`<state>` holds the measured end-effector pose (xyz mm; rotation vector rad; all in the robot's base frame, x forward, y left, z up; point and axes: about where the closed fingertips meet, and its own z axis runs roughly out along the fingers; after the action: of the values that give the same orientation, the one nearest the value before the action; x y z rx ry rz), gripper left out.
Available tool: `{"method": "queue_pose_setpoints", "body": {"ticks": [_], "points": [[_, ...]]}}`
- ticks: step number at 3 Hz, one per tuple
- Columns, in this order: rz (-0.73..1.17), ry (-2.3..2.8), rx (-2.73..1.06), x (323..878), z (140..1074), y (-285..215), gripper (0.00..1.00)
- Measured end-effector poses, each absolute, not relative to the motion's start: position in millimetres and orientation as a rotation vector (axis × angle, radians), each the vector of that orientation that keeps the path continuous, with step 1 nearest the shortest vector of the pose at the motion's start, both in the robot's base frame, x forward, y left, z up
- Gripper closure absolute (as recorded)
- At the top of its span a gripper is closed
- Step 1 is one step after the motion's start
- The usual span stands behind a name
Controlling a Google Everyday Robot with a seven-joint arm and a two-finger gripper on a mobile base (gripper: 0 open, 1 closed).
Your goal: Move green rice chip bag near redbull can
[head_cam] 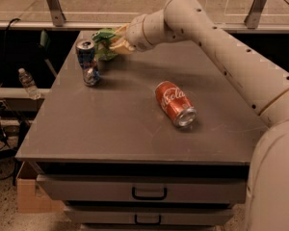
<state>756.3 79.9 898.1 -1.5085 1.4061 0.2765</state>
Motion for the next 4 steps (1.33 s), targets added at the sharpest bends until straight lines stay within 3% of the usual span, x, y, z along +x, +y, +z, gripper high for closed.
{"method": "queue_pose_setpoints", "body": {"ticks": [2, 3, 4], "points": [[0.312, 1.447, -1.514, 749.1, 882.8, 84.1, 0.39], [0.313, 1.470, -1.512, 746.8, 876.6, 81.2, 0.08], [0.306, 1.489, -1.506, 745.7, 873.5, 76.1, 0.00]]}}
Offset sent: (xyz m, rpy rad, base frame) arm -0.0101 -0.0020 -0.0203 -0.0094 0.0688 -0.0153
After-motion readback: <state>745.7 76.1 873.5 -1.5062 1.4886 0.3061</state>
